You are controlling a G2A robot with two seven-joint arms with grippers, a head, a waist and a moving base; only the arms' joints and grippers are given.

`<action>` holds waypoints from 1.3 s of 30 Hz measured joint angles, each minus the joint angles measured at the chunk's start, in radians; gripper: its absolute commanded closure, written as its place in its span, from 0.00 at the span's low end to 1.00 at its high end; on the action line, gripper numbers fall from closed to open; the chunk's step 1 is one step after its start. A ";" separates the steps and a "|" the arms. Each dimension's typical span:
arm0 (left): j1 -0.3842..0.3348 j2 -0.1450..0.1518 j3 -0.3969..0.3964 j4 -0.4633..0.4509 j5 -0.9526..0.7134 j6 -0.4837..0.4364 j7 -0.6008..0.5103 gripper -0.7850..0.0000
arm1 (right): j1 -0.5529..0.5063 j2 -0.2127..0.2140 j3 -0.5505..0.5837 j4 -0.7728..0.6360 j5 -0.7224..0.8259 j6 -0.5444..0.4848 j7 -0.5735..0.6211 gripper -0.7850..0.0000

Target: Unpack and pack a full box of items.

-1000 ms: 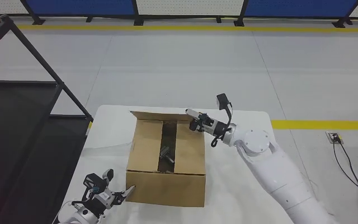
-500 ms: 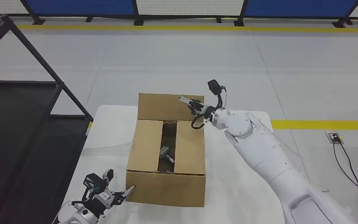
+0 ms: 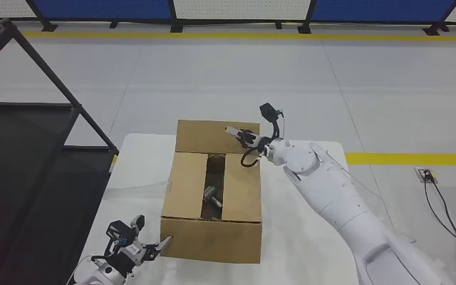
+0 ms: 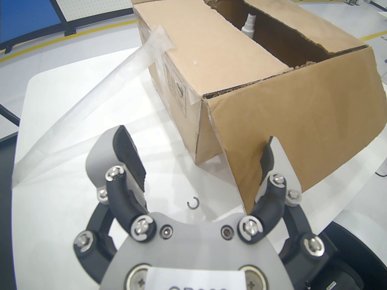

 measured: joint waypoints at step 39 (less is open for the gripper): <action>0.022 0.017 -0.025 -0.006 0.006 0.043 0.087 0.00 | 0.048 -0.116 0.069 0.241 -0.032 -0.020 -0.115 0.00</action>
